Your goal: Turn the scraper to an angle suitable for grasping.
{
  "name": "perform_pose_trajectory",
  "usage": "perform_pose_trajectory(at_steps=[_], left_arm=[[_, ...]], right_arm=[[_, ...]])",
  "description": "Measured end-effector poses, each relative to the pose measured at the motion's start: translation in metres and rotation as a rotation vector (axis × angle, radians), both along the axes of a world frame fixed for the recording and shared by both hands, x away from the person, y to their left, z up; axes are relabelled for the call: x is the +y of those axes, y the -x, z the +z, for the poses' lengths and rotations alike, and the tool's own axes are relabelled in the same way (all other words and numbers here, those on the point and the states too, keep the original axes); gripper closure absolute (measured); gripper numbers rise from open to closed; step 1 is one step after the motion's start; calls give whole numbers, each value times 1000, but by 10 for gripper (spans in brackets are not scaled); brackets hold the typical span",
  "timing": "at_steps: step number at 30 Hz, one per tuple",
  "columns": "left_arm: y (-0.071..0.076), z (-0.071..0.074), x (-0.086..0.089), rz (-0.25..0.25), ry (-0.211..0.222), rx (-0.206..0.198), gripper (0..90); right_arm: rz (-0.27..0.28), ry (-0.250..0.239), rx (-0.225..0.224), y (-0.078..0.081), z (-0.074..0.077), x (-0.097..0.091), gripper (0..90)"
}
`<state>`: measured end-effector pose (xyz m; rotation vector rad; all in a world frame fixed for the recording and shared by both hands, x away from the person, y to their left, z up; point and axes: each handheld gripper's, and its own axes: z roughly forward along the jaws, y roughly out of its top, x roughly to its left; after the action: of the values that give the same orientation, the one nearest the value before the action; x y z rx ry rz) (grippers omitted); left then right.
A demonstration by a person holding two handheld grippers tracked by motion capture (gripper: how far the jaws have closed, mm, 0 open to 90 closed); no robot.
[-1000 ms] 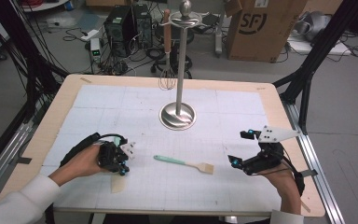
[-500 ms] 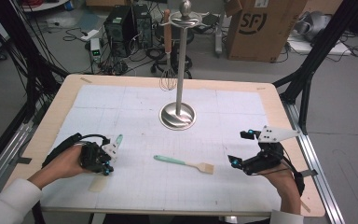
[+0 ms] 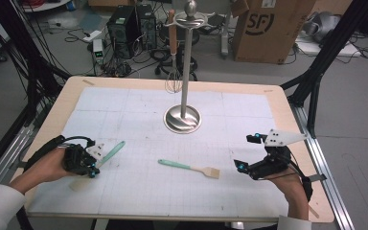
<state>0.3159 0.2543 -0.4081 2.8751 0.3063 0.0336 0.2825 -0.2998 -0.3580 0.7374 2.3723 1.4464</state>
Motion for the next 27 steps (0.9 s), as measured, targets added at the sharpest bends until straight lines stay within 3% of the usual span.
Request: perform_pose_trajectory(at_steps=[3,9,15,27], left_arm=[[0,1,3,10,4,-2,900],[-1,15,-1,13,54,-19,900],[-4,40,-9,9,101,-49,900],[-14,98,-11,63,230,-140,900]], right_arm=[[1,4,0,0,0,0,1],[3,4,-2,-1,0,1,1],[4,1,-1,-1,0,1,1],[7,0,-4,-1,0,0,1]])
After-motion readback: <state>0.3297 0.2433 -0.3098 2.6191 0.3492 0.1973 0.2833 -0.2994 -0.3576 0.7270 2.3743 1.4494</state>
